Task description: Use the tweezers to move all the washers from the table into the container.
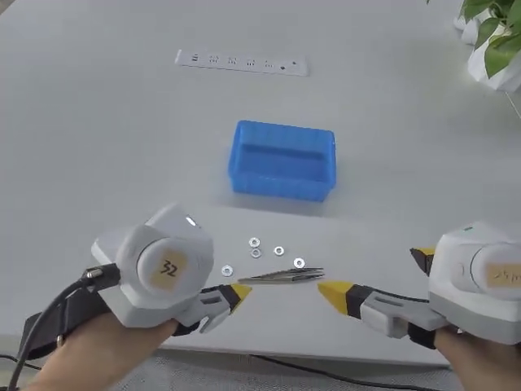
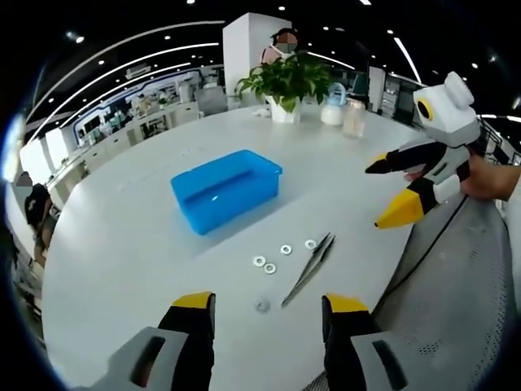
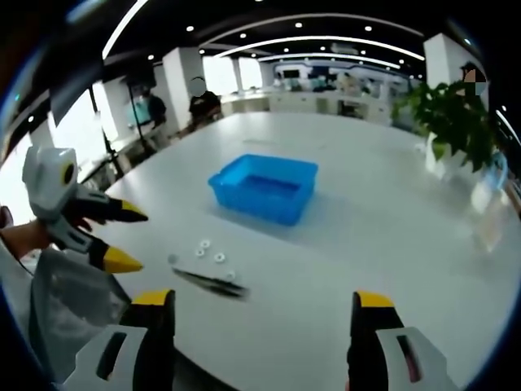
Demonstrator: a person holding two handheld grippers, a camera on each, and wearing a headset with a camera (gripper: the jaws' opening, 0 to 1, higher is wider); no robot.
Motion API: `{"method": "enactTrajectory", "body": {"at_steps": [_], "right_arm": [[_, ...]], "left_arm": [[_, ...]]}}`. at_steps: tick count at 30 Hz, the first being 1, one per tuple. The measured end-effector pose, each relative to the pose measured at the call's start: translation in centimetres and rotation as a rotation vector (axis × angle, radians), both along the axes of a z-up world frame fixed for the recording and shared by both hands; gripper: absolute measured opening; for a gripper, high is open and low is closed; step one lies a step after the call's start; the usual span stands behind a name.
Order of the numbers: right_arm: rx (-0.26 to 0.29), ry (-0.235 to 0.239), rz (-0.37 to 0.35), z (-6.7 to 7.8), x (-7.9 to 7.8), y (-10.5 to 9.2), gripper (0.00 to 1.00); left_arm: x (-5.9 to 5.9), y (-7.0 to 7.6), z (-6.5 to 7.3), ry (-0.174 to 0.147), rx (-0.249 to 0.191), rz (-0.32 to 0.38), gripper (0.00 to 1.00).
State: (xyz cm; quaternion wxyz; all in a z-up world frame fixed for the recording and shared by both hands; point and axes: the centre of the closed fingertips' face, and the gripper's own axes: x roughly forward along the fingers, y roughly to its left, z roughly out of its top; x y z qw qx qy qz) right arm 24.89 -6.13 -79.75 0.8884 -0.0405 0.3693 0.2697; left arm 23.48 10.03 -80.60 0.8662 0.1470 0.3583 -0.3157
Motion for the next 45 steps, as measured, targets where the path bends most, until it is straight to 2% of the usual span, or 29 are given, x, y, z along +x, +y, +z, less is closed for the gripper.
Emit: {"method": "enactTrajectory", "body": {"at_steps": [7,11,14,18,21,26,30,31,33,37,39,41,45], "right_arm": [[-0.001,0.019,-0.006,-0.5,-0.1,0.0,0.87],[-0.011,0.024,-0.004,-0.5,-0.2,0.1,0.87],[-0.004,0.031,-0.013,-0.5,-0.1,0.1,0.87],[-0.004,0.04,-0.02,-0.7,-0.1,0.0,0.87],[0.0,0.044,-0.025,-0.8,-0.1,0.0,0.87],[0.002,0.049,-0.026,-1.0,-0.1,0.1,0.87],[-0.001,0.054,-0.019,-1.1,-0.3,0.4,0.86],[-0.003,0.053,-0.016,-1.1,-0.3,0.5,0.86],[-0.007,0.053,-0.008,-1.2,-0.4,0.7,0.86],[-0.003,0.056,-0.005,-1.3,-0.5,1.0,0.86],[-0.003,0.055,0.004,-1.3,-0.5,1.3,0.86],[-0.003,0.056,0.015,-1.4,-0.6,1.6,0.85],[-0.011,0.056,0.045,-1.5,-0.7,2.3,0.84]], "left_arm": [[0.3,-1.2,-0.9,0.026,-0.003,-0.072,0.37],[0.3,-1.9,-1.8,0.056,0.01,-0.118,0.25],[0.2,-2.1,-2.8,0.087,0.028,-0.155,0.2],[0.1,-2.3,-3.7,0.107,0.056,-0.203,0.14],[0.0,-2.6,-4.4,0.119,0.07,-0.231,0.13],[-0.3,-2.6,-5.3,0.122,0.107,-0.262,0.12],[-0.3,-2.6,-5.9,0.118,0.148,-0.313,0.1],[-0.2,-2.8,-5.6,0.107,0.133,-0.316,0.09],[0.1,-3.1,-6.0,0.106,0.135,-0.324,0.08],[0.0,-3.4,-6.0,0.117,0.142,-0.349,0.04],[0.4,-3.2,-6.0,0.085,0.165,-0.374,0.0],[0.2,-3.0,-5.9,0.099,0.171,-0.381,0.0],[0.1,-2.8,-5.5,0.097,0.172,-0.42,0.0]]}}
